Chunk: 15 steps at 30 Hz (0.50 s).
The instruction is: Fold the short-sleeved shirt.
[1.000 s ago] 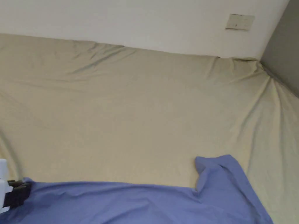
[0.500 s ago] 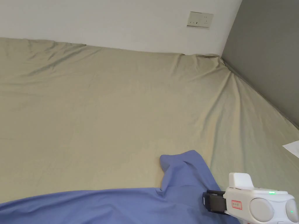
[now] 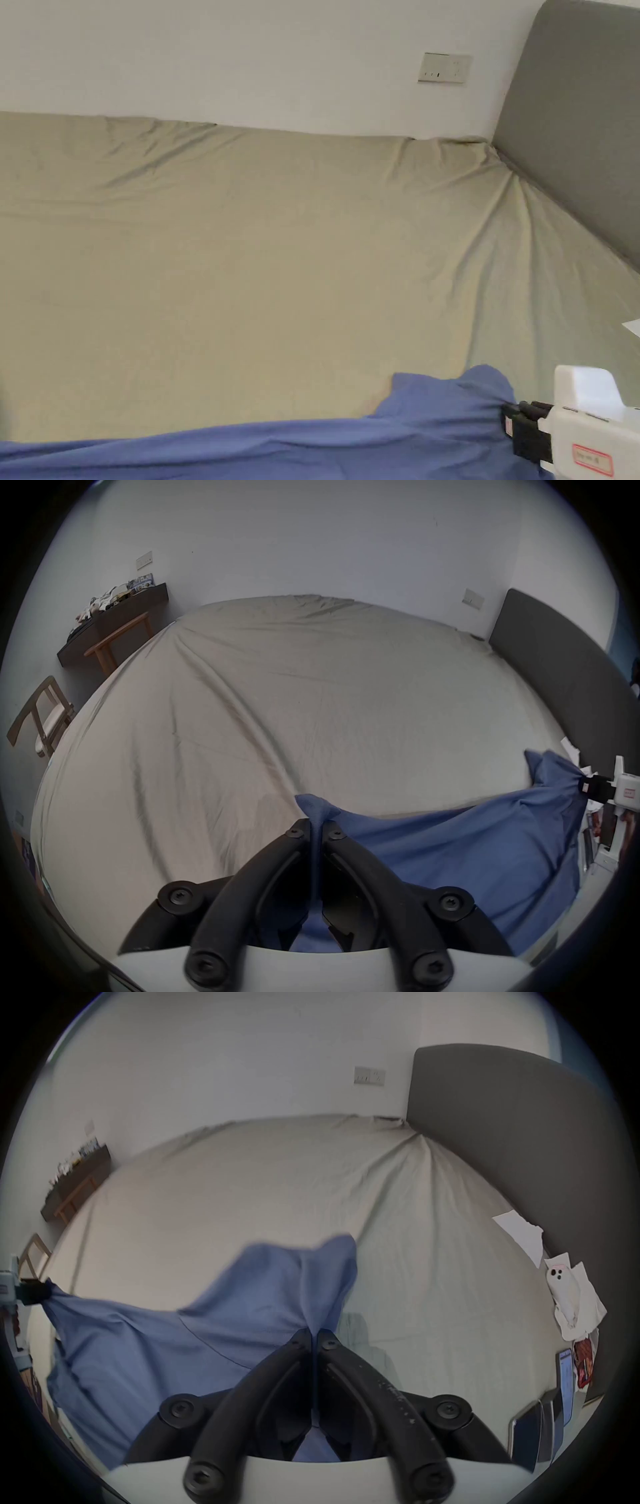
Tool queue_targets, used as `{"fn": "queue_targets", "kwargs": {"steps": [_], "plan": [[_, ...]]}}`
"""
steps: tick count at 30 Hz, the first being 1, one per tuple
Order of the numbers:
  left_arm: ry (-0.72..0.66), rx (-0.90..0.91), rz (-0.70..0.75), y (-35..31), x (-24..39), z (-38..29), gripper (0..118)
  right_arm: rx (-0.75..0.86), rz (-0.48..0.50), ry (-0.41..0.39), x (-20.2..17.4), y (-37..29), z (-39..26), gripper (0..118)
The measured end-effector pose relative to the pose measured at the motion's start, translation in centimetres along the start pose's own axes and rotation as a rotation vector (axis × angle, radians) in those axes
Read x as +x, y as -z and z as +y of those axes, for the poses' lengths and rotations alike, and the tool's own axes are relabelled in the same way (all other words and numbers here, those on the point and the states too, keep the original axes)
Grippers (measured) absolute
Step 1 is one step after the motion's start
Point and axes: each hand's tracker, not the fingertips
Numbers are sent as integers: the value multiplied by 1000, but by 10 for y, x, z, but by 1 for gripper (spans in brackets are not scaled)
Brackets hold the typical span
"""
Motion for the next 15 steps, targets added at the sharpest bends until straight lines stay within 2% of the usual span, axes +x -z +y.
{"fn": "queue_targets", "kwargs": {"steps": [2,5,8,13,15], "plan": [[-14,15,1,-27,-5,-14,5,38,-22,12,1,-39,-14,5],[-51,40,-9,-63,-16,-42,5,92,-4,60,3,-94,-46,5],[-102,36,-28,-91,-26,-71,5,92,-28,63,-1,-132,-80,5],[-100,-44,-9,-98,-23,-118,5,18,-89,51,-7,-140,-132,5],[-79,-83,2,-91,-21,-134,5,-51,-120,76,-7,-129,-148,5]]}}
